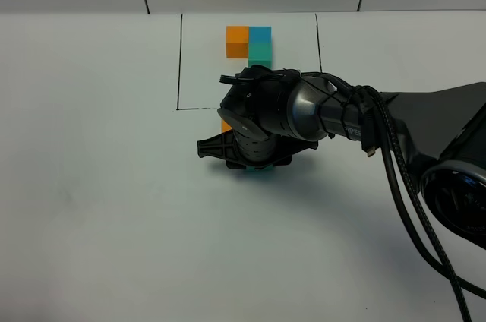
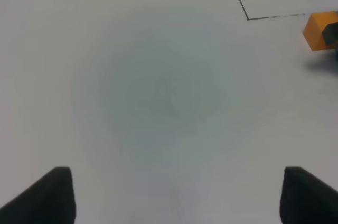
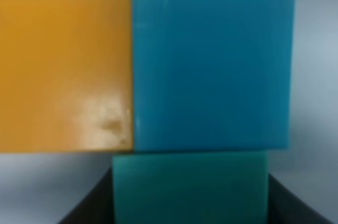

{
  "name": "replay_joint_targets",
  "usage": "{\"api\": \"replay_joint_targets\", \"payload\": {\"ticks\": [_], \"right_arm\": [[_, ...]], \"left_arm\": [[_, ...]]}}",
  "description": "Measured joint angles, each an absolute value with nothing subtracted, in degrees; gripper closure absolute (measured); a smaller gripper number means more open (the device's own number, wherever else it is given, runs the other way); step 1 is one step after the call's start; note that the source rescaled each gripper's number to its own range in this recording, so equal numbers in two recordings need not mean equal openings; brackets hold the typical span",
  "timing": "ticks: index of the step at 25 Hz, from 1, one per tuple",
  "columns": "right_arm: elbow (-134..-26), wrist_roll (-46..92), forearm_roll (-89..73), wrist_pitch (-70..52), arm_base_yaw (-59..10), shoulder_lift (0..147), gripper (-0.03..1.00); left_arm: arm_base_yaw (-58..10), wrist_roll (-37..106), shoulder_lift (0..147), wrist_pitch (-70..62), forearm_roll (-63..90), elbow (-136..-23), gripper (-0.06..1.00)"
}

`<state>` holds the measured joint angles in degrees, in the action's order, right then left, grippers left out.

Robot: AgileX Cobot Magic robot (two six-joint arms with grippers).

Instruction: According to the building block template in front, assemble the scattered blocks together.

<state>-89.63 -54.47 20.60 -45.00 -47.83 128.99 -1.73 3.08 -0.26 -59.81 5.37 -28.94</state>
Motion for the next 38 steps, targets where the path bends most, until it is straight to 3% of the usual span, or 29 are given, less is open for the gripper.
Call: {"api": "replay_joint_targets", "payload": {"ticks": [30, 32, 34, 38], "right_arm": [[-89.94, -55.48, 20.77, -45.61, -47.83, 129.14, 0.94], [-89.94, -55.48, 20.83, -45.69, -47.83, 129.14, 0.87], [-89.94, -55.48, 21.27, -46.19, -47.83, 129.08, 0.72], [-89.94, -55.48, 21.96, -46.23, -47.80, 128.79, 0.33]], "left_arm": [[-1.68, 3.08, -0.26, -59.81, 5.37, -28.94, 0.18], [-1.68, 3.08, -0.26, -59.81, 5.37, -28.94, 0.18], [-1.68, 3.08, -0.26, -59.81, 5.37, -28.94, 0.18], [-1.68, 3.08, -0.26, -59.81, 5.37, -28.94, 0.18]]}}
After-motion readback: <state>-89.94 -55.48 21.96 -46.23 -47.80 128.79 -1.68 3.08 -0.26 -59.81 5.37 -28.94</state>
